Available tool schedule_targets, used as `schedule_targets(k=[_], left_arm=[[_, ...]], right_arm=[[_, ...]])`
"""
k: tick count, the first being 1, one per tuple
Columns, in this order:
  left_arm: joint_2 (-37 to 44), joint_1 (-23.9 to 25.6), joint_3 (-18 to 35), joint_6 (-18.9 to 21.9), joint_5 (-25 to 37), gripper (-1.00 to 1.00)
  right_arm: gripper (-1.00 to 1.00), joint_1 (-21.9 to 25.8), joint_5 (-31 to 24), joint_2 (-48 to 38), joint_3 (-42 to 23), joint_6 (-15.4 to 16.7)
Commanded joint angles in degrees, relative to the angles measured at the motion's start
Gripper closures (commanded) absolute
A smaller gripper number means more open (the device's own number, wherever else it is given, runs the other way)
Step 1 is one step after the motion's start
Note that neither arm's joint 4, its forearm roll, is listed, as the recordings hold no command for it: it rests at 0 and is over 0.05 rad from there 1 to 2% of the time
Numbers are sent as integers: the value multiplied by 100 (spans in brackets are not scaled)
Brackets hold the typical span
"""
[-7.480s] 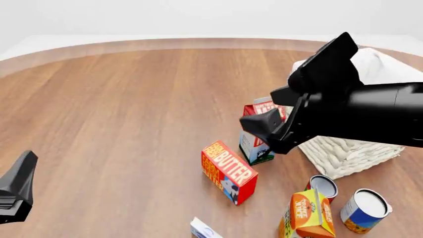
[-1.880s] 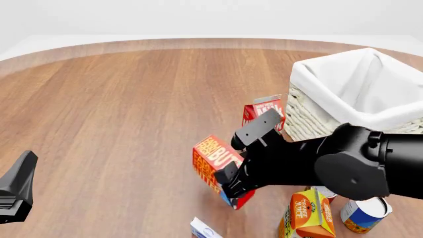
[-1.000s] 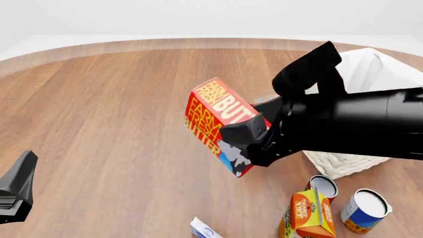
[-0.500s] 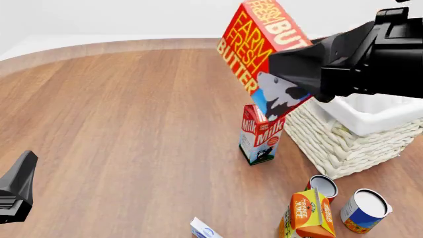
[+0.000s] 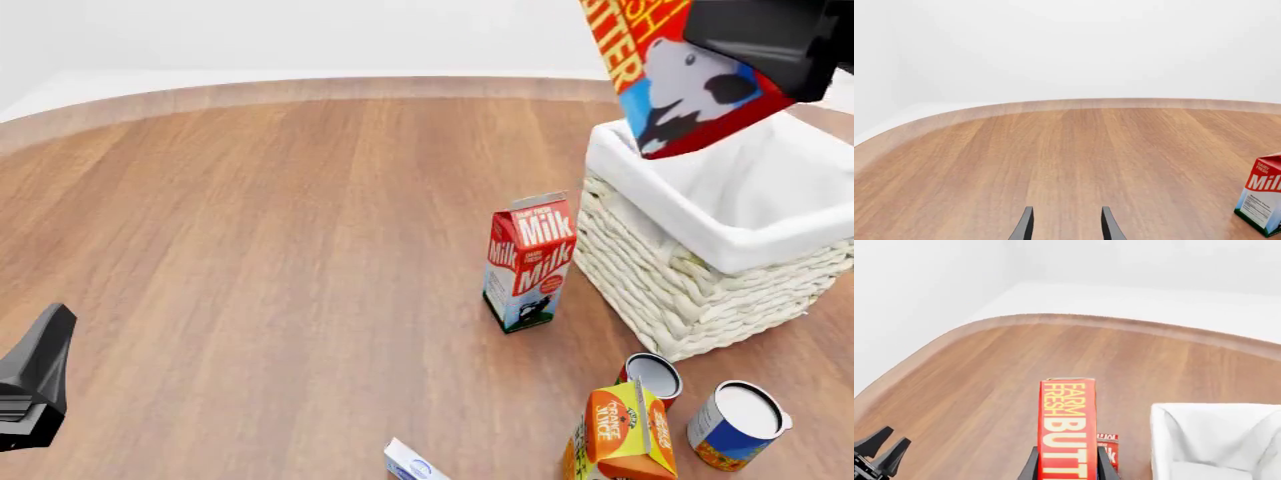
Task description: Pick up the cream cheese box and the butter, and put them in the basket.
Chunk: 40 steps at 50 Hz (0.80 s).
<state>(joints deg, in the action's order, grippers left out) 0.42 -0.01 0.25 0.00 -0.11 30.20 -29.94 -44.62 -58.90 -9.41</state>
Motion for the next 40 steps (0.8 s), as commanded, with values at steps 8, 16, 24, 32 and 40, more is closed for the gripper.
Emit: schedule_targets(k=[8, 16, 24, 32, 40], left_arm=[[0, 1, 0, 0, 0, -100], [1, -1, 0, 0, 0, -100], [-1, 0, 0, 0, 0, -100], [0, 0, 0, 0, 0, -100], [-1, -1, 0, 1, 0, -100]], right_arm=[[100, -1104, 265, 221, 144, -572], [100, -1553, 475, 48, 291, -784], [100, -1922, 667, -209, 357, -834], [100, -2177, 853, -465, 381, -942], [100, -2540, 957, -633, 391, -1086]])
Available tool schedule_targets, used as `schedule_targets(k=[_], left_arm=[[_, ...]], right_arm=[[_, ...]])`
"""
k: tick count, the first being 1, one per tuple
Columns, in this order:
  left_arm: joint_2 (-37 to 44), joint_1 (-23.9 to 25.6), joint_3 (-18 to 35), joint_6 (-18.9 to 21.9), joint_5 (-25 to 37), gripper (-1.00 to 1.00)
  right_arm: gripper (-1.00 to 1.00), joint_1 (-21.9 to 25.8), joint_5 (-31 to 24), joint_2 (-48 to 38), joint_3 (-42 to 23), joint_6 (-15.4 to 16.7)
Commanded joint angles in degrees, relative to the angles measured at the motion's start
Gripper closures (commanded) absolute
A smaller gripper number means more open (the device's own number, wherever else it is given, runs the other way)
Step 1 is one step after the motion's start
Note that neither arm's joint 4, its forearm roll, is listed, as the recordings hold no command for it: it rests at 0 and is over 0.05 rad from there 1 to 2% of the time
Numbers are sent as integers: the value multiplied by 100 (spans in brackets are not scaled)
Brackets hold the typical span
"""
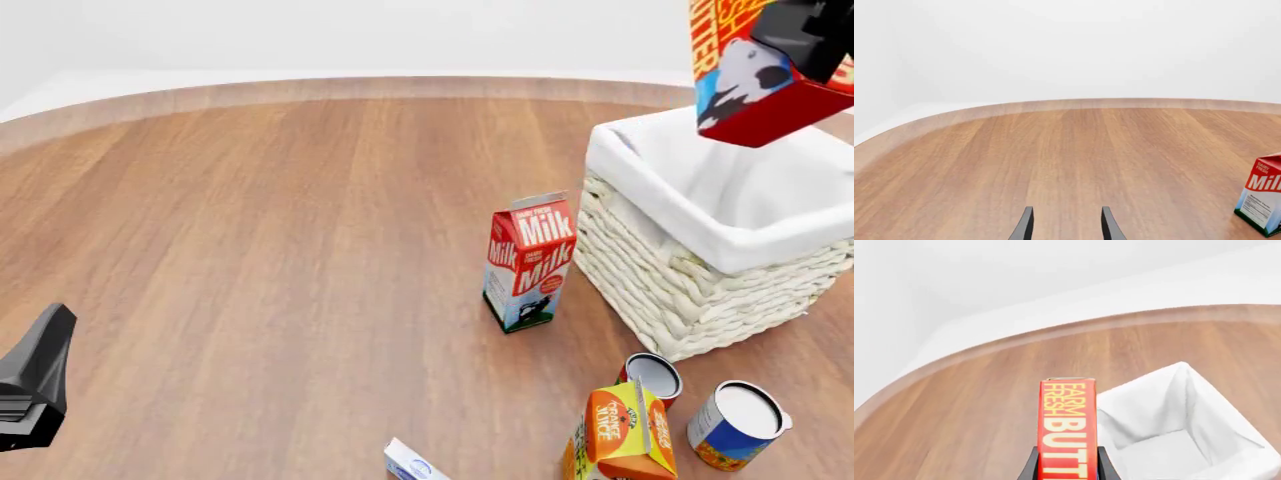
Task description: Pick up the cream cheese box and the butter, and put them in the basket.
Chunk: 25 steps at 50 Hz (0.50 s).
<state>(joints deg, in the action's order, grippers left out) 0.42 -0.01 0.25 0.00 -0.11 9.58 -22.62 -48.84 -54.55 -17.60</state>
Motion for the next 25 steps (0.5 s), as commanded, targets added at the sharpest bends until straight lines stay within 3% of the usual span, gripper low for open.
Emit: schedule_targets(k=[1, 16, 25], left_arm=[[-1, -1, 0, 0, 0, -100], [0, 1, 0, 0, 0, -100], [-1, 0, 0, -1, 0, -100]], right_arm=[[100, -508, 231, -230, -28, -305], [100, -985, 311, -732, -3, -503], [100, -1019, 310, -825, 36, -648]])
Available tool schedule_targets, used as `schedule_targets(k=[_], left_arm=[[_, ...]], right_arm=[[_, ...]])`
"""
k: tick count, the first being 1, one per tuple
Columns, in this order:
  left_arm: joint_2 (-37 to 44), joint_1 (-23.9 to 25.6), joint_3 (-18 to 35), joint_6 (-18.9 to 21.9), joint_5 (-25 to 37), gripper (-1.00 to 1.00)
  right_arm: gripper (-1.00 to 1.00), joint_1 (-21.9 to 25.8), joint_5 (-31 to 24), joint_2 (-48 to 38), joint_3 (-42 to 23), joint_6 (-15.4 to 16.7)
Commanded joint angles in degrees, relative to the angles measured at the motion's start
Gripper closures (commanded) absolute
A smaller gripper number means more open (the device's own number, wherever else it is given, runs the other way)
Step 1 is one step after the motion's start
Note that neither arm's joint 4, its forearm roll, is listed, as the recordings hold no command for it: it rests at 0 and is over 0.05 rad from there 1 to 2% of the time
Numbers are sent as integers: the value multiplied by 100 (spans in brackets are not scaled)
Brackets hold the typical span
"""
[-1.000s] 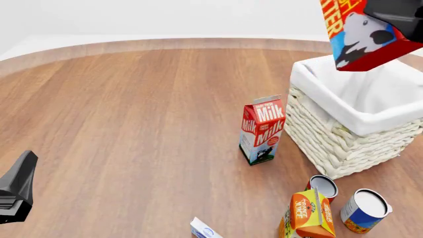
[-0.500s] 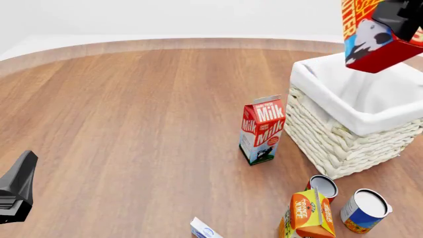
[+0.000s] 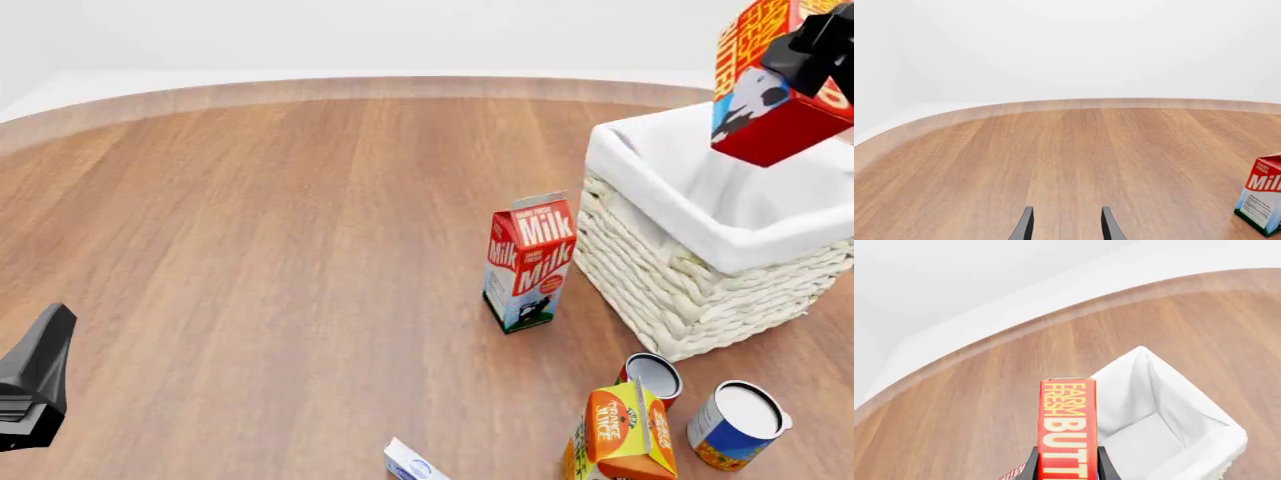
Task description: Pick up the cream cheese box and the butter, and put them in the basket.
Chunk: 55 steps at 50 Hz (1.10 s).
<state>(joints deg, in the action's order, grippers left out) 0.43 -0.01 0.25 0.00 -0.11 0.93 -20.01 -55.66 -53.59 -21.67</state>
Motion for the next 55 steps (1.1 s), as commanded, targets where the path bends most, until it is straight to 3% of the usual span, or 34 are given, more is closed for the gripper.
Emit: schedule_targets(k=[1, 3, 21, 41, 55], left_arm=[[1, 0, 0, 1, 0, -100], [1, 0, 0, -1, 0, -100], [-1, 1, 0, 0, 0, -100], [-1, 1, 0, -1, 0, -100], [0, 0, 0, 1, 0, -100]], right_arm=[[100, -164, 50, -153, -55, -253], [100, -179, 51, -213, -29, -362], [100, -270, 68, -383, 209, -320], [100, -97, 162, -866, -46, -297], [100, -291, 119, -1128, -252, -140]])
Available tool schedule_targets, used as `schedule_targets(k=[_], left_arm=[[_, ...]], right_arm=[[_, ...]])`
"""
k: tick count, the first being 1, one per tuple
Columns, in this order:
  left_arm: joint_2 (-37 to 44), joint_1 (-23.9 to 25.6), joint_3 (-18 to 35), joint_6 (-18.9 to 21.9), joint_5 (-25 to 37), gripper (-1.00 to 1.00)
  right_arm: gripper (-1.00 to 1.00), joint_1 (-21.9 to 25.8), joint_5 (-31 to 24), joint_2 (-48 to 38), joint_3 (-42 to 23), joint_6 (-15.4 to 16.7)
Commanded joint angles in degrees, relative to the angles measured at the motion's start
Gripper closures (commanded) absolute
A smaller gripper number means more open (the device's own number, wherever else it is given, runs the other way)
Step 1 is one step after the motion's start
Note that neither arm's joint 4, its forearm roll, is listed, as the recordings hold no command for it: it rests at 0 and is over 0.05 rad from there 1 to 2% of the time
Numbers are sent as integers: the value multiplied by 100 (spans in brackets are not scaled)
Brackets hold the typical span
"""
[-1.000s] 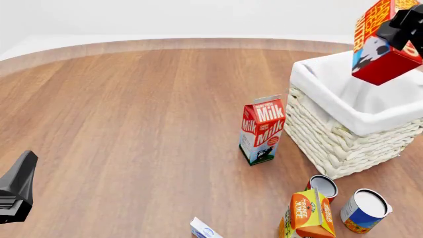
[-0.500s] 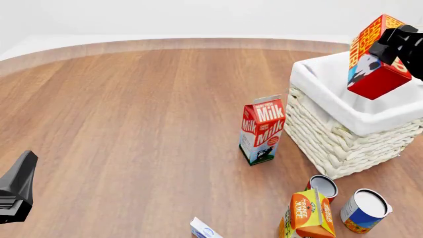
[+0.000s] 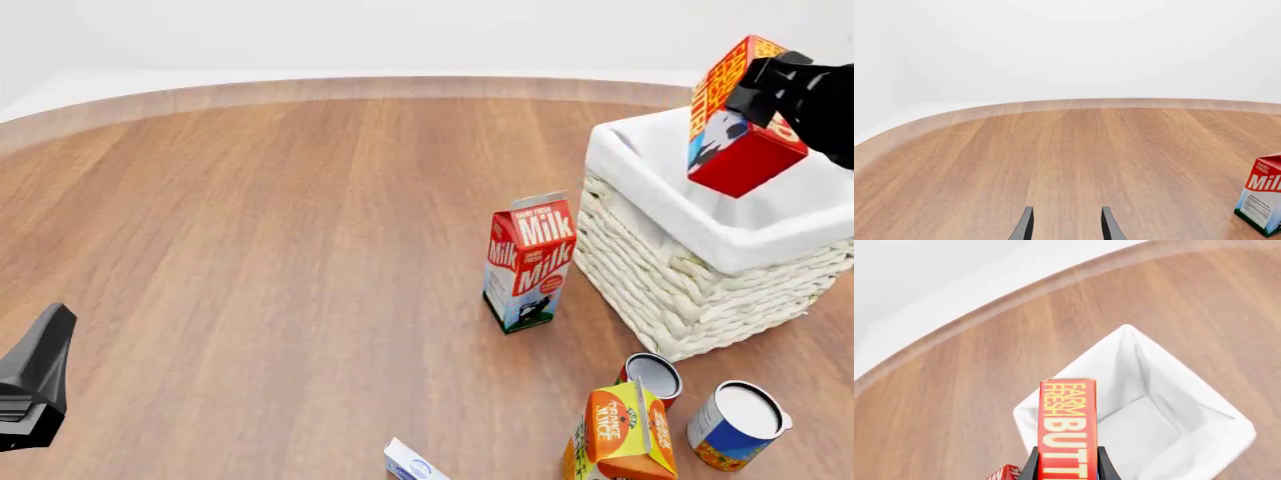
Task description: Pick up the cream cheese box and the butter, and put them in the basket.
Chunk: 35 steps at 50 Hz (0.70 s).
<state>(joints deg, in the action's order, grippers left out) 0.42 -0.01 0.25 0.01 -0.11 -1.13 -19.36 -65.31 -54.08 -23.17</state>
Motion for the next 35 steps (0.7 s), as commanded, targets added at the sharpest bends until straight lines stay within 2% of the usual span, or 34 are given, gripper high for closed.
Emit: schedule_targets(k=[1, 8, 35], left_arm=[[0, 1, 0, 1, 0, -100], [1, 1, 0, 0, 0, -100], [0, 0, 0, 0, 0, -100]], right_arm=[[100, -82, 49, -171, -212, 9], [100, -83, 44, -227, -271, 32], [100, -363, 577, -832, -85, 130]])
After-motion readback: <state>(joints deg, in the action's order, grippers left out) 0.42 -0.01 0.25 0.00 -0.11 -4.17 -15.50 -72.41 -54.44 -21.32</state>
